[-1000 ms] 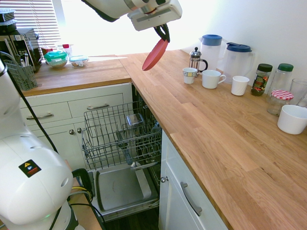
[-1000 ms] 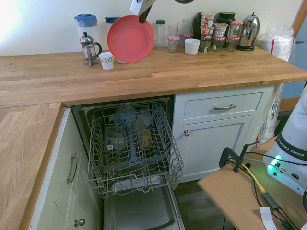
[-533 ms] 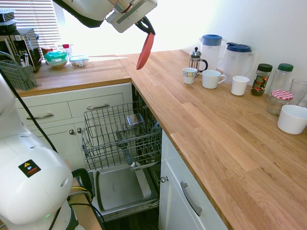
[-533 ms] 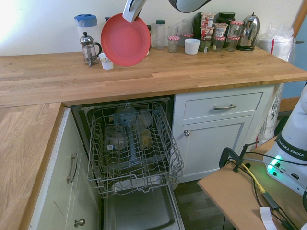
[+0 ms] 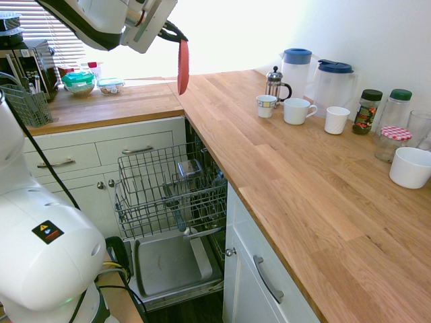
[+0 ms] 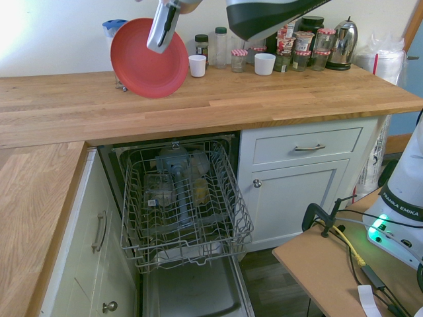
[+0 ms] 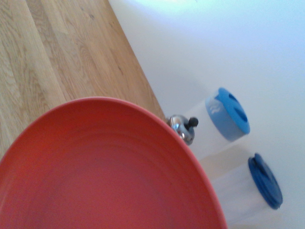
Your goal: Put the plate in the dishwasher
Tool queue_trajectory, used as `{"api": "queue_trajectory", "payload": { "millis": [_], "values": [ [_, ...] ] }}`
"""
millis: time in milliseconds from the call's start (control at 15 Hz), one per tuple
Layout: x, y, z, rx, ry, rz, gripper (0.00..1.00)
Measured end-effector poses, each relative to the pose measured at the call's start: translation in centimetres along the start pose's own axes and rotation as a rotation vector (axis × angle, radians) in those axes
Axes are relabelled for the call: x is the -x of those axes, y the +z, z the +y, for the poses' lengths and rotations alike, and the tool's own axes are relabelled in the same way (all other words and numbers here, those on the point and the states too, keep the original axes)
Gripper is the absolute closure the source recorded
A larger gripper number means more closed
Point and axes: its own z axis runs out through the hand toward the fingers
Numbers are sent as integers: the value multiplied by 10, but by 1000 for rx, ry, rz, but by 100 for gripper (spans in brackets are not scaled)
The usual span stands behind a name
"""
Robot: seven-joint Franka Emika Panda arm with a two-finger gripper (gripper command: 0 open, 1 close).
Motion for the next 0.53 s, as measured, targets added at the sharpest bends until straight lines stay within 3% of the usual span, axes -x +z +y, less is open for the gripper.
{"api": "queue_trajectory", "payload": {
  "millis": [267, 533],
  "values": [
    [36, -6, -39, -43, -90, 99, 100],
    [71, -2, -53, -79, -163, 133, 100]
  ]
}}
